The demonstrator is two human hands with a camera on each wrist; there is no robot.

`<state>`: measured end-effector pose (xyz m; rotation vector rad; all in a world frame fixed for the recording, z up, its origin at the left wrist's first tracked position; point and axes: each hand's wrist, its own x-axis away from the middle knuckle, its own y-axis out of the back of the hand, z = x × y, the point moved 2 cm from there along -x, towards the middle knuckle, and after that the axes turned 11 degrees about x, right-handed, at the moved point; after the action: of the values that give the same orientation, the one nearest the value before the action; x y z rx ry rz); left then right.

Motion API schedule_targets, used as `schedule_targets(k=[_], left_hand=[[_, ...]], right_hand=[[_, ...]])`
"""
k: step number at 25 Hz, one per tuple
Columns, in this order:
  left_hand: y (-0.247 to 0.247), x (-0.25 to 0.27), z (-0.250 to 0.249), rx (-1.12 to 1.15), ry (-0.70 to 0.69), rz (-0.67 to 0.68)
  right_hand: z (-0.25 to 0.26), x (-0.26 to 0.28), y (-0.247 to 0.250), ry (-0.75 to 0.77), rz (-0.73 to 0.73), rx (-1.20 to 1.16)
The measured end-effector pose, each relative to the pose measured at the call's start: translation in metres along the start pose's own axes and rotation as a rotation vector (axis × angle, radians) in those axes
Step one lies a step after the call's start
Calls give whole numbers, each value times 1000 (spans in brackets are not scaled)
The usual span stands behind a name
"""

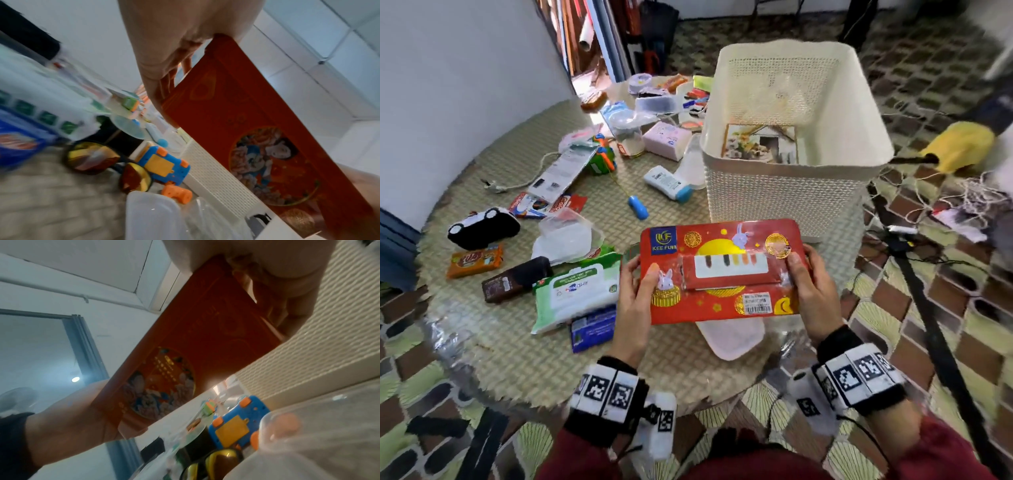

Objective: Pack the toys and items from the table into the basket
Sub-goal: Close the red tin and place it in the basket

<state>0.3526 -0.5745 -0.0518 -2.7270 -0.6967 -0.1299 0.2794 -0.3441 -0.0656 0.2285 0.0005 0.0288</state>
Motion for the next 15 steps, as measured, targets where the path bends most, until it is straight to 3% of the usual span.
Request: schedule_targets(k=[9,15], left_hand=[[-132,-9,3,31,49,451],[-221,-7,17,4,53,628]], right_hand=[[-2,20,119,-62,-475,-55],[-8,9,197,-84,-699,-48]])
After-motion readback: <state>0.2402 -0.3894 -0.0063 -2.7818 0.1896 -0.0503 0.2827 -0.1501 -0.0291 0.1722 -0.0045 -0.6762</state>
